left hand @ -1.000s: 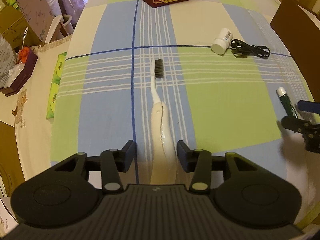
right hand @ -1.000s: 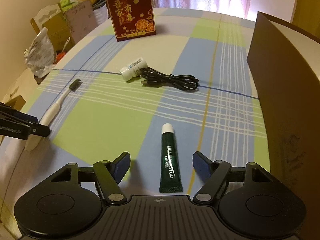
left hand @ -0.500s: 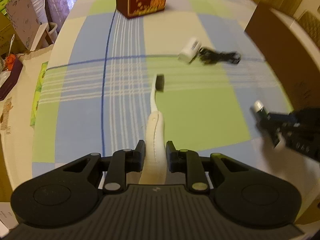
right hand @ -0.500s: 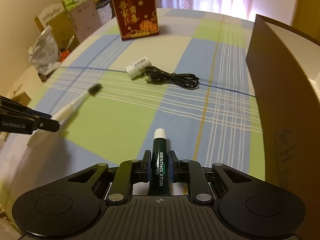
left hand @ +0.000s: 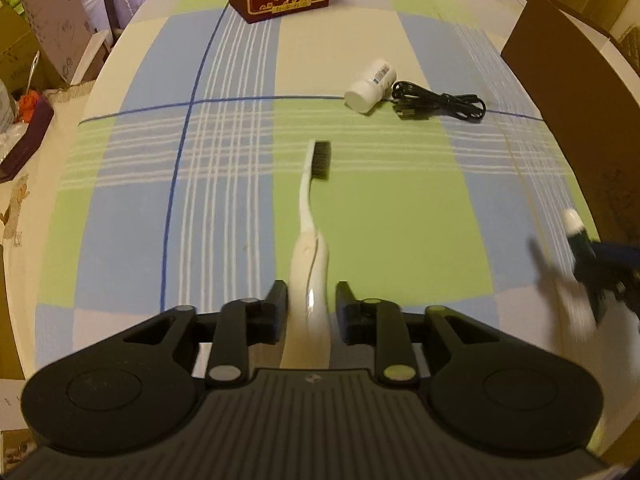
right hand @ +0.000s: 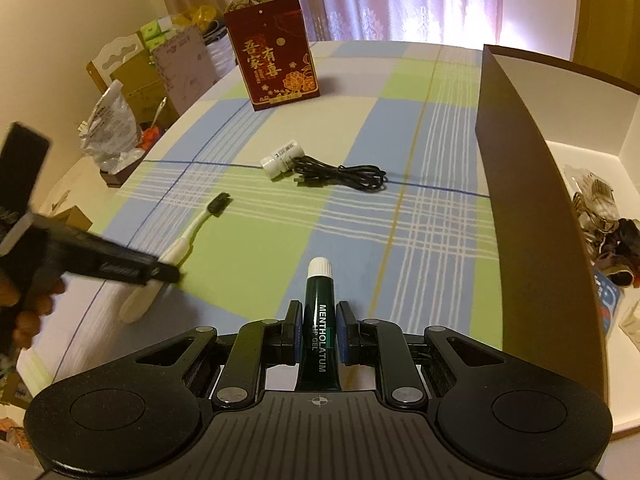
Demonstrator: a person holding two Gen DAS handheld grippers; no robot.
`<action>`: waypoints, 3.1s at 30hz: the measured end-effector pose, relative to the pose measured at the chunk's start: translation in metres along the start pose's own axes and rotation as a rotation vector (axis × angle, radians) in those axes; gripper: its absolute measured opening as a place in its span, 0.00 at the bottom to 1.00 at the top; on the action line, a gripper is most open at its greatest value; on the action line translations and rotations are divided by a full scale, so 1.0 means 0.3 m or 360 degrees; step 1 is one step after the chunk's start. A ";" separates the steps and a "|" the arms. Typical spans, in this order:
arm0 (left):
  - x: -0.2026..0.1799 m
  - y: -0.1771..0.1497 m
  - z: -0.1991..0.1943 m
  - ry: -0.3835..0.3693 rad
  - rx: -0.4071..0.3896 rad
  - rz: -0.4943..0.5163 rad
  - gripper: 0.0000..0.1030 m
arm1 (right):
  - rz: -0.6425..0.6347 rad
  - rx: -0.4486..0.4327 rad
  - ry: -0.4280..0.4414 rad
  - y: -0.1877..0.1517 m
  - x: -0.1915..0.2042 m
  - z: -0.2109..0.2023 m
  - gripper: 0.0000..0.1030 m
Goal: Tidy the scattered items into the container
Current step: 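Carry the toothbrush and lip gel tube with both tools over the cardboard box, then open the left tool to drop the toothbrush while the right tool releases the lip gel tube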
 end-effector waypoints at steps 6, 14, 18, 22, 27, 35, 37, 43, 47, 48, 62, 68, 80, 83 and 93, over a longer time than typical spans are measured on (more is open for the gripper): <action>-0.041 -0.002 0.002 0.0041 -0.0002 0.0102 0.15 | -0.0013 -0.0024 0.0017 -0.007 -0.014 -0.035 0.19; -0.071 -0.011 -0.152 -0.0065 -0.0112 0.0000 0.15 | -0.0019 -0.0097 0.0052 0.024 -0.029 -0.089 0.19; -0.119 0.033 -0.247 -0.0128 -0.0221 -0.0025 0.15 | -0.0025 -0.0153 0.0092 0.053 -0.029 -0.126 0.19; -0.206 0.088 -0.331 -0.0218 -0.0327 -0.0023 0.15 | -0.0021 -0.0227 0.0120 0.087 -0.050 -0.185 0.19; -0.369 0.171 -0.413 -0.0352 -0.0440 0.0014 0.15 | 0.0013 -0.0339 0.0099 0.127 -0.130 -0.286 0.19; -0.695 0.286 -0.482 -0.0549 -0.0543 0.0141 0.15 | 0.0137 -0.0484 -0.0068 0.164 -0.380 -0.442 0.19; -0.772 0.302 -0.479 -0.0584 -0.0541 0.0160 0.15 | 0.0176 -0.0500 -0.0122 0.166 -0.459 -0.468 0.19; -0.951 0.357 -0.406 -0.0643 -0.0484 0.0128 0.15 | 0.0226 -0.0484 -0.0215 0.169 -0.649 -0.483 0.19; -1.012 0.405 -0.326 -0.0604 -0.0442 0.0095 0.15 | 0.0213 -0.0439 -0.0243 0.180 -0.755 -0.453 0.19; -1.023 0.419 -0.303 -0.0579 -0.0431 0.0089 0.15 | 0.0209 -0.0429 -0.0241 0.185 -0.775 -0.442 0.19; -1.088 0.542 0.000 -0.0276 -0.0218 0.0119 0.16 | 0.0160 -0.0160 -0.0252 0.285 -0.954 -0.207 0.19; -1.105 0.597 0.075 -0.0173 -0.0194 0.0180 0.16 | 0.0141 -0.0120 -0.0271 0.316 -0.988 -0.159 0.19; -1.126 0.616 0.123 -0.0122 -0.0173 0.0238 0.19 | 0.0096 -0.0154 -0.0272 0.345 -1.001 -0.153 0.19; -1.123 0.627 0.107 -0.0118 -0.0193 0.0246 0.21 | 0.0064 -0.0172 -0.0280 0.350 -1.000 -0.159 0.19; -1.075 0.609 0.027 -0.0094 -0.0221 0.0227 0.49 | -0.0010 -0.0208 -0.0276 0.329 -0.967 -0.219 0.20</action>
Point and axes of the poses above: each gripper's, at about its wrist camera, not at the fingertips, and z roughly the way its jaws point, x to its left, y to its top, the point moved 9 cm from there along z, roughly the way its jaws point, and after that the axes turned 1 degree about -x, right-handed, at the moved point
